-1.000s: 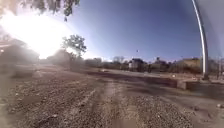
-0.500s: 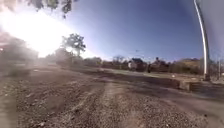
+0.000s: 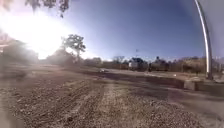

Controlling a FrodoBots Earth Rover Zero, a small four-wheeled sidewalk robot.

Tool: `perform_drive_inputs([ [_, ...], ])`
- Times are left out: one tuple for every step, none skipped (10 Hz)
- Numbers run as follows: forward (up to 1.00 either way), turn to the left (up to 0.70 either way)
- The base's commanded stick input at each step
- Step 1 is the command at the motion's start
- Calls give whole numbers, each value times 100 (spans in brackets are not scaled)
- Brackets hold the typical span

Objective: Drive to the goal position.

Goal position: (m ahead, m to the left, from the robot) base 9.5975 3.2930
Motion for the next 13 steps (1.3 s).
perform_drive_inputs([
  [50,0],
  [50,0],
  [50,0],
  [50,0],
  [50,0],
  [50,0],
  [50,0],
  [50,0],
  [50,0],
  [50,0],
  [50,0],
  [50,0],
  [50,0],
])
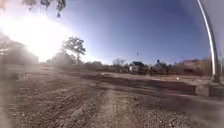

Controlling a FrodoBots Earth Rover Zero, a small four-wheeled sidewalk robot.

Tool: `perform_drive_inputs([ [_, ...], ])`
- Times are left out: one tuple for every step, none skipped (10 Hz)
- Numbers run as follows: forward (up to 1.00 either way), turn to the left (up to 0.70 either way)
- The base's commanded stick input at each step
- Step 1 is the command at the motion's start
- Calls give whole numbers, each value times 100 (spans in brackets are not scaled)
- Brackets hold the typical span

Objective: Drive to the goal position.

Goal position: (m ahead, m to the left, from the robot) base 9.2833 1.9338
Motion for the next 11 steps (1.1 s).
perform_drive_inputs([
  [50,0],
  [50,0],
  [50,0],
  [50,0],
  [50,0],
  [50,0],
  [50,0],
  [50,0],
  [50,0],
  [50,0],
  [50,0],
])
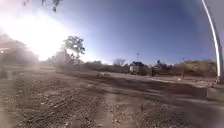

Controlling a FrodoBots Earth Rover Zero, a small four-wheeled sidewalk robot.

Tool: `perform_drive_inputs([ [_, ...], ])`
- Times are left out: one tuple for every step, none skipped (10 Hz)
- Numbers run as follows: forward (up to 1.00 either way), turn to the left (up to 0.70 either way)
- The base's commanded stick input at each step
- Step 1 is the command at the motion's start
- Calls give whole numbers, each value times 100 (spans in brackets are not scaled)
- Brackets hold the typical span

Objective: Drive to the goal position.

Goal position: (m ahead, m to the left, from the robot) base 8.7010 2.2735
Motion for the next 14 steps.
perform_drive_inputs([
  [50,0],
  [50,0],
  [50,0],
  [50,0],
  [50,0],
  [50,0],
  [50,0],
  [50,0],
  [50,0],
  [50,0],
  [50,0],
  [50,0],
  [50,0],
  [50,0],
])
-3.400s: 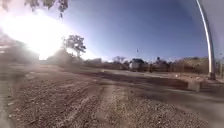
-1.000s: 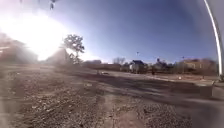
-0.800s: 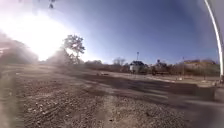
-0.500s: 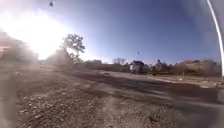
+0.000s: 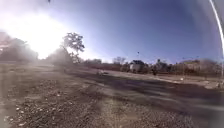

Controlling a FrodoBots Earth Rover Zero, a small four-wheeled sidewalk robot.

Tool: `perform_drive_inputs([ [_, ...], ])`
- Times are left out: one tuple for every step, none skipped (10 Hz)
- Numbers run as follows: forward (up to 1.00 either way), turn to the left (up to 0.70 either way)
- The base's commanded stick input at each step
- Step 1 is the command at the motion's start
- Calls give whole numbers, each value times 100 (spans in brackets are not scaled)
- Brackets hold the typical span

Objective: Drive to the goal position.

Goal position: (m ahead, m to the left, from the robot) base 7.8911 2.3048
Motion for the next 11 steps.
perform_drive_inputs([
  [50,0],
  [50,0],
  [50,0],
  [50,0],
  [50,0],
  [50,0],
  [50,0],
  [50,0],
  [50,0],
  [50,0],
  [50,0],
])
